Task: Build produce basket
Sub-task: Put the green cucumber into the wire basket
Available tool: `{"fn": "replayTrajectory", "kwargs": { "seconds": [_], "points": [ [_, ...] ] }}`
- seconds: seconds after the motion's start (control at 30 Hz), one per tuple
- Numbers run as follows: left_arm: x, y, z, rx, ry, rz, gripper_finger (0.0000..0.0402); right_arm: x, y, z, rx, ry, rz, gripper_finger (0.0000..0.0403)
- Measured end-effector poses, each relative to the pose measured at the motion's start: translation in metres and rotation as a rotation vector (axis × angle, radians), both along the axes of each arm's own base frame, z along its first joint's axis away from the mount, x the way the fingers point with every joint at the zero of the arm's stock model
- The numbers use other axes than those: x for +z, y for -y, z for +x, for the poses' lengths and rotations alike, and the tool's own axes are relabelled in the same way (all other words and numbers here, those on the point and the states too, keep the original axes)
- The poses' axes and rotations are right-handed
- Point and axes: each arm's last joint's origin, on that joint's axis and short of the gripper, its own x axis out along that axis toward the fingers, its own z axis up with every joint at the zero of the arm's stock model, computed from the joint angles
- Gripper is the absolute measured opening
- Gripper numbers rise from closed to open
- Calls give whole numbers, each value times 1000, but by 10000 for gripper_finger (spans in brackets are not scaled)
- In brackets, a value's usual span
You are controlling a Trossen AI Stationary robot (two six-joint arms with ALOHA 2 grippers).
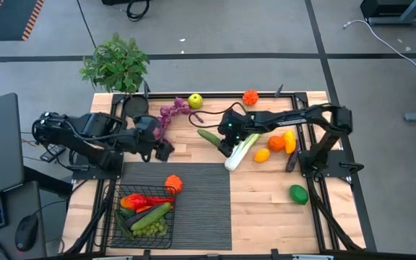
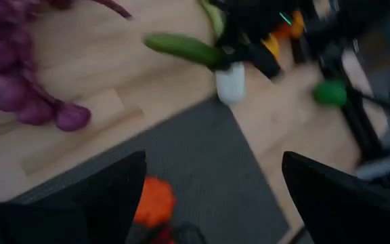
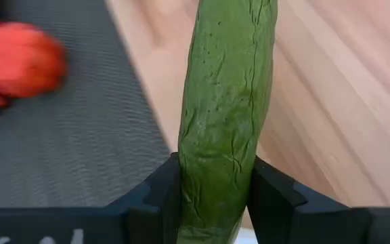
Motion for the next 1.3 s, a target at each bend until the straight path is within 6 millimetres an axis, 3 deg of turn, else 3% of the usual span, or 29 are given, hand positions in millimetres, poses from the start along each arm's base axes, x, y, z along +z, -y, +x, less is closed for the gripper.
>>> {"fn": "replayTrajectory", "kwargs": {
  "seconds": [0.23, 0.4, 0.5, 0.7, 1.03, 1.3],
  "points": [
    [0, -15, 8, 259, 96, -30, 352, 45, -19, -12, 90, 156, -71, 141],
    [8, -16, 25, 331, 269, 37, 352, 73, -24, -21, 51, 272, -50, 142],
    [10, -18, 36, 386, 342, 76, 352, 100, -26, -28, 1, 420, 13, 142],
    [10, -33, 55, 399, 383, 146, 352, 143, -29, -41, -81, 687, 71, 142],
    [8, -62, 103, 370, 520, 202, 352, 137, -36, -31, -197, 687, 152, 142],
    [-2, -60, 116, 294, 500, 156, 352, 139, -43, -28, -300, 720, 105, 142]
  ]
}}
